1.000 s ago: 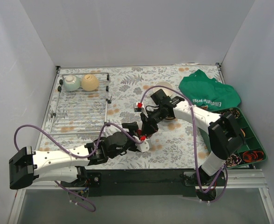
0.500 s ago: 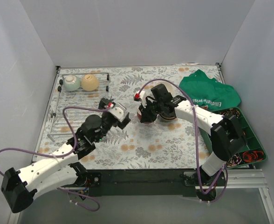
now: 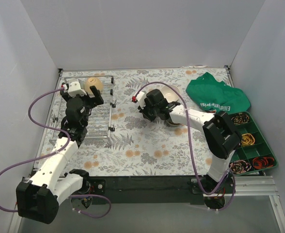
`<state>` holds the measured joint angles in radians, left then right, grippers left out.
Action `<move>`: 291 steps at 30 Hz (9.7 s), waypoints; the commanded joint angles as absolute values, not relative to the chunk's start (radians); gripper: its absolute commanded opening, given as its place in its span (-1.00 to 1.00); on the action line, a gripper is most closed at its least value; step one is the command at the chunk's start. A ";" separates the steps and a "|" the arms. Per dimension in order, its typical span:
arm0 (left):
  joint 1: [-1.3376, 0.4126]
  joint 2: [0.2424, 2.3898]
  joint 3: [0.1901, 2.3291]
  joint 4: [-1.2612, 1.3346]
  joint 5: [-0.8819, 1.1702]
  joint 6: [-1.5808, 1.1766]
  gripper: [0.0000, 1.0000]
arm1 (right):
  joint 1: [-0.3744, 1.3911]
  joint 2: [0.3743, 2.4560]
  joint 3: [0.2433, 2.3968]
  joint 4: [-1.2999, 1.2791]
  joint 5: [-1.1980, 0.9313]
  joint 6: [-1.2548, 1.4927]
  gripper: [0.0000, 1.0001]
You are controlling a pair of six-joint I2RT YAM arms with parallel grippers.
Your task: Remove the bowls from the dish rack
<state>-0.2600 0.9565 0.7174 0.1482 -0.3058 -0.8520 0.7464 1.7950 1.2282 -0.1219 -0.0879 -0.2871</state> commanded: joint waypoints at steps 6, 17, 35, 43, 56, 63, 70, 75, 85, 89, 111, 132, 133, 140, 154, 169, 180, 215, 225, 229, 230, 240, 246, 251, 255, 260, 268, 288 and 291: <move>-0.215 1.003 0.767 0.057 -0.282 -0.991 0.96 | 0.776 1.874 1.247 0.083 0.135 -0.273 -0.86; -0.215 1.020 0.764 0.057 -0.270 -0.996 0.96 | 0.818 1.858 1.239 0.071 0.183 -0.219 0.25; -0.138 1.188 0.851 0.006 -0.210 -1.172 0.96 | 0.764 1.286 0.945 -0.037 0.451 0.037 0.97; 0.040 1.420 0.968 0.034 -0.063 -1.379 0.96 | 0.741 1.155 0.790 0.034 0.407 0.051 0.97; 0.071 1.781 1.203 0.146 -0.120 -1.373 0.96 | 0.732 1.118 0.724 0.086 0.330 0.040 0.97; 0.089 1.859 1.229 0.207 -0.114 -1.385 0.96 | 0.732 1.144 0.724 0.094 0.290 0.022 0.95; 0.103 1.933 1.241 0.244 -0.065 -1.402 0.96 | 0.732 1.158 0.724 0.101 0.252 0.005 0.93; 0.107 1.974 1.241 0.267 -0.022 -1.424 0.97 | 0.732 1.181 0.729 0.101 0.224 0.003 0.91; 0.113 2.032 1.235 0.264 -0.002 -1.453 0.97 | 0.732 1.187 0.732 0.103 0.186 0.003 0.88; 0.112 2.054 1.267 0.192 -0.002 -1.459 0.96 | 0.732 1.190 0.732 0.103 0.179 -0.025 0.87; 0.114 2.077 1.341 0.024 0.164 -1.457 0.73 | 0.732 1.201 0.732 0.106 0.135 -0.029 0.83; 0.110 1.991 1.236 0.080 0.291 -1.433 0.48 | 0.732 1.224 0.738 0.106 0.106 -0.031 0.82; 0.110 1.991 1.235 0.075 0.302 -1.433 0.50 | 0.732 1.224 0.738 0.104 0.103 -0.032 0.81; 0.103 1.967 1.209 0.041 0.298 -1.420 0.53 | 0.732 1.229 0.739 0.101 0.095 -0.032 0.81; 0.083 1.910 1.221 -0.051 0.239 -1.342 0.82 | 0.732 1.233 0.747 0.089 0.086 -0.035 0.80; 0.114 1.893 1.331 -0.049 0.353 -1.304 0.96 | 0.732 1.238 0.749 0.089 0.081 -0.037 0.80; 0.126 2.023 1.497 -0.169 0.448 -1.264 0.96 | 0.732 1.241 0.749 0.089 0.078 -0.038 0.80; 0.146 2.148 1.536 -0.227 0.638 -1.354 0.59 | 0.732 1.267 0.755 0.089 0.058 -0.041 0.79; 0.146 2.036 1.525 -0.210 0.612 -1.393 0.01 | 0.732 1.264 0.753 0.089 0.054 -0.040 0.79; 0.146 1.979 1.506 -0.210 0.574 -1.376 -0.17 | 0.733 1.261 0.753 0.089 0.048 -0.038 0.78; 0.146 1.970 1.503 -0.210 0.565 -1.368 -0.24 | 0.733 1.259 0.753 0.089 0.046 -0.038 0.78; 0.144 1.832 1.433 -0.238 0.437 -1.281 -0.52 | 0.733 1.258 0.753 0.089 0.034 -0.034 0.78; 0.126 1.723 1.375 -0.252 0.305 -1.187 -0.65 | 0.732 1.262 0.755 0.089 0.028 -0.034 0.78; 0.051 1.639 1.344 -0.293 0.102 -1.054 -0.67 | 0.733 1.264 0.755 0.089 0.022 -0.032 0.77; -0.037 1.574 1.316 -0.304 -0.078 -0.960 -0.68 | 0.733 1.258 0.755 0.091 0.012 -0.031 0.77; -0.179 1.502 1.260 -0.281 -0.283 -0.830 -0.67 | 0.732 1.259 0.756 0.098 0.008 -0.028 0.77; -0.411 1.387 1.123 -0.178 -0.532 -0.619 -0.69 | 0.735 1.230 0.762 0.075 -0.064 -0.022 0.75; -0.914 1.095 0.733 0.268 -0.719 -0.054 -0.74 | 0.732 1.086 0.900 -0.245 0.119 0.104 0.77; -0.969 1.074 0.677 0.316 -0.719 -0.005 -0.74 | 0.716 1.081 0.946 -0.336 0.193 0.121 0.80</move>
<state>-0.9173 1.1385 0.7166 0.1402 -0.6792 -0.1276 0.7330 1.1061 0.8608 -0.2134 0.0669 0.0772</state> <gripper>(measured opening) 0.737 0.892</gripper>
